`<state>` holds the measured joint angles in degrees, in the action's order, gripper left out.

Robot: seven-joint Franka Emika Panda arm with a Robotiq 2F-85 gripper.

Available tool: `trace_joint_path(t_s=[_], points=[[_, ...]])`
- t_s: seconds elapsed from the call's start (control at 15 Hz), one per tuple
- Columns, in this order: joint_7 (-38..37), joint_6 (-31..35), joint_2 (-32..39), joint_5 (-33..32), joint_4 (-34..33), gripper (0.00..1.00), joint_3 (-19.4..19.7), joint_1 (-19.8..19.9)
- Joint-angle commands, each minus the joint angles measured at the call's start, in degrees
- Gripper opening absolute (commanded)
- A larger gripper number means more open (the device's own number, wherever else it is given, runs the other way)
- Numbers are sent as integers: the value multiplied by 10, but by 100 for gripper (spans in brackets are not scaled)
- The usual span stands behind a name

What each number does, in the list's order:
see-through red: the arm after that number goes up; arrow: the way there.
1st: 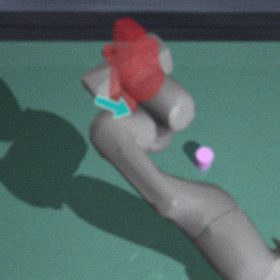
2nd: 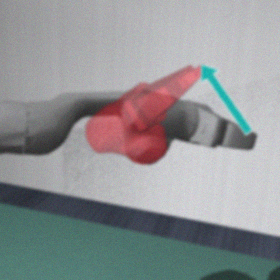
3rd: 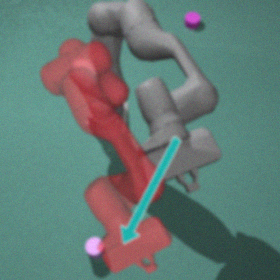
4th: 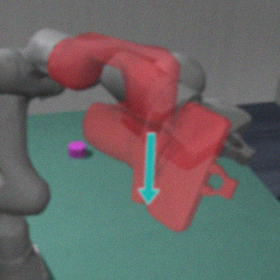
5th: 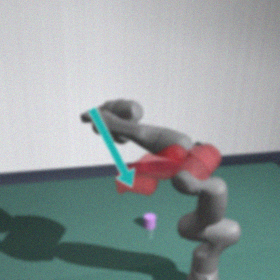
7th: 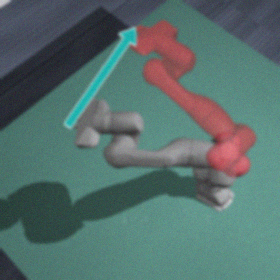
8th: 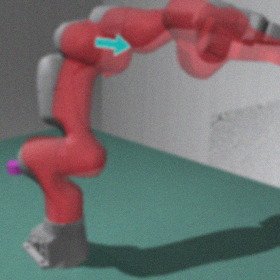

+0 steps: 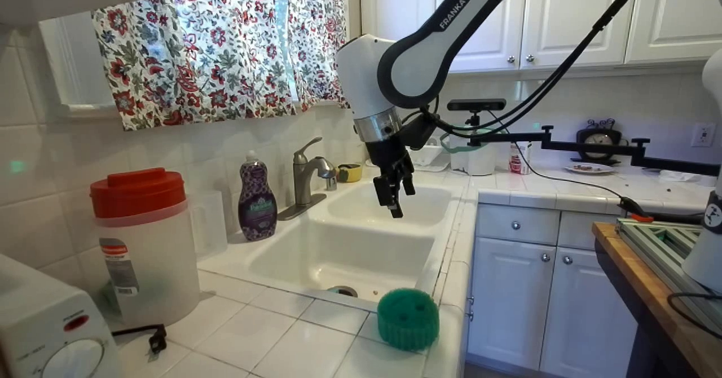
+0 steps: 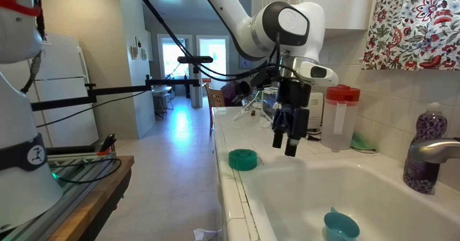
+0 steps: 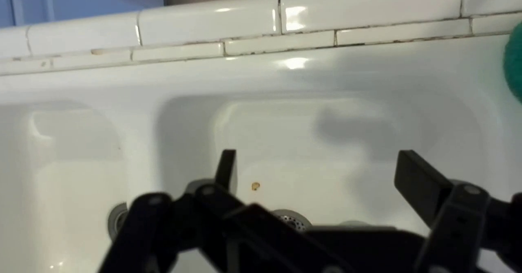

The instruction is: Put the cup into the sink

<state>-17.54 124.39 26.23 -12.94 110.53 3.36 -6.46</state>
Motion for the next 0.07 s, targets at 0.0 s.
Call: trace_joint_path(t_s=[0.0], points=[[0, 10, 0, 0, 1, 100, 0, 0]])
